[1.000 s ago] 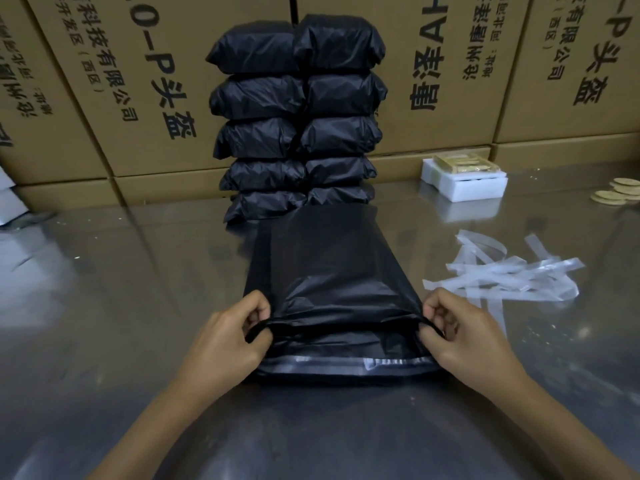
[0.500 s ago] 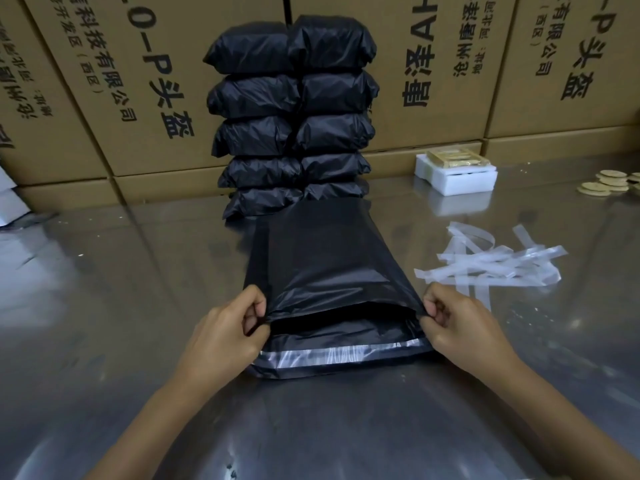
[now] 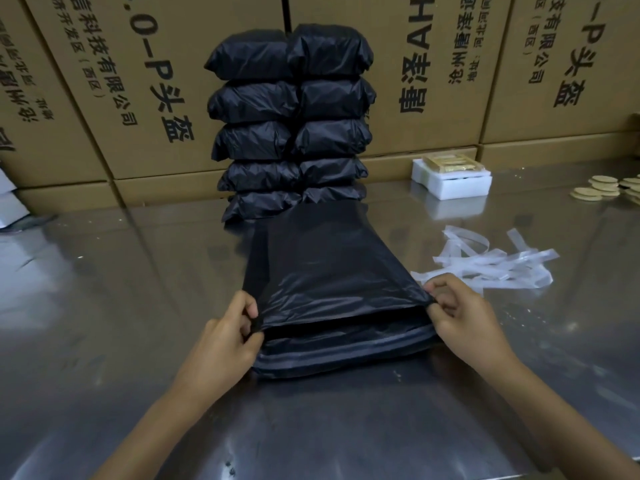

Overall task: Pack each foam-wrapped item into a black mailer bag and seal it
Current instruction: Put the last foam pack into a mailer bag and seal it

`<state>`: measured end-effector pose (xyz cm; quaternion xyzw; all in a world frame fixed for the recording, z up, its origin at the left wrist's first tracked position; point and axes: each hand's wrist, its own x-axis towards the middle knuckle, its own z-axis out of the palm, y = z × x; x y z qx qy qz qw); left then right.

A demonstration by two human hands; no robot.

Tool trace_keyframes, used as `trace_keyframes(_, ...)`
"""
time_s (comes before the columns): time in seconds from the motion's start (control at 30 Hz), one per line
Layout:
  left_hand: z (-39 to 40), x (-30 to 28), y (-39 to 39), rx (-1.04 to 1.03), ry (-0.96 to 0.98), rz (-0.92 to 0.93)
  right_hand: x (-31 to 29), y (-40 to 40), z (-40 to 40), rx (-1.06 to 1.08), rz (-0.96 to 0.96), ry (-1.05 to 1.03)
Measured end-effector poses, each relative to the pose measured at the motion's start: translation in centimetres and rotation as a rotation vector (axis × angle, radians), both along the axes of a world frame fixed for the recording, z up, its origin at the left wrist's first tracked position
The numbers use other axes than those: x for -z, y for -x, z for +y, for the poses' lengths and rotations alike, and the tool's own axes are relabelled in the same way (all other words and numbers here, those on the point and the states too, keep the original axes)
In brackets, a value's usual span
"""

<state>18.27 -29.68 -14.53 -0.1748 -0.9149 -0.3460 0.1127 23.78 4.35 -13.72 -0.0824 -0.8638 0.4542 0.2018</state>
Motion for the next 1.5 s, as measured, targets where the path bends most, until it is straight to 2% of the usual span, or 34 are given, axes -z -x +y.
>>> trace_keyframes(0.17, -0.8, -0.3, 0.1, 0.068, 0.065, -0.053, 0.2, -0.4, 1.6, -0.141, -0.126, -0.063)
trace_keyframes(0.23, -1.2, -0.7, 0.4, 0.143, 0.111, -0.172, -0.2, -0.4, 2.1, -0.202, -0.206, -0.118)
trace_keyframes(0.33, -0.9, -2.8, 1.1, 0.282, 0.049, -0.429, -1.5, 0.2, 2.3, -0.142, -0.201, -0.148)
trace_keyframes(0.37, -0.5, -3.7, 1.7, 0.277, 0.001, -0.418, -2.3, 0.6, 2.1, -0.099, -0.166, -0.145)
trace_keyframes(0.5, 3.4, -7.5, 5.6, 0.073, -0.248, -0.117, -6.1, 3.9, -0.5, 0.007, 0.087, -0.085)
trace_keyframes(0.6, 7.7, -8.9, 10.0, 0.015, -0.326, -0.153, -8.3, 8.4, -3.6, -0.045, 0.179, -0.066)
trace_keyframes(0.73, 12.3, -8.1, 13.4, -0.023, -0.41, -0.216, -8.1, 14.1, -7.1, -0.129, 0.1, -0.091)
trace_keyframes(0.9, 12.1, -2.7, 13.0, -0.132, -0.239, -0.26, -1.6, 15.6, -6.7, -0.192, 0.047, -0.233)
trace_keyframes(1.03, 10.3, -2.0, 13.3, -0.027, -0.321, -0.424, 0.0, 14.9, -5.3, -0.239, -0.045, 0.14)
trace_keyframes(1.1, 9.2, -1.4, 13.3, 0.052, -0.35, -0.445, 0.2, 14.5, -4.7, -0.23, -0.12, 0.166)
trace_keyframes(1.17, 8.3, -0.7, 13.4, 0.098, -0.295, -0.399, 0.4, 14.4, -4.1, -0.227, -0.182, 0.101)
trace_keyframes(1.27, 7.7, 0.1, 13.1, 0.061, -0.122, -0.335, 0.6, 14.6, -3.4, -0.241, -0.219, 0.076)
trace_keyframes(1.5, 8.6, 0.8, 11.8, -0.041, -0.001, -0.097, 1.3, 14.0, -3.6, -0.222, -0.16, 0.092)
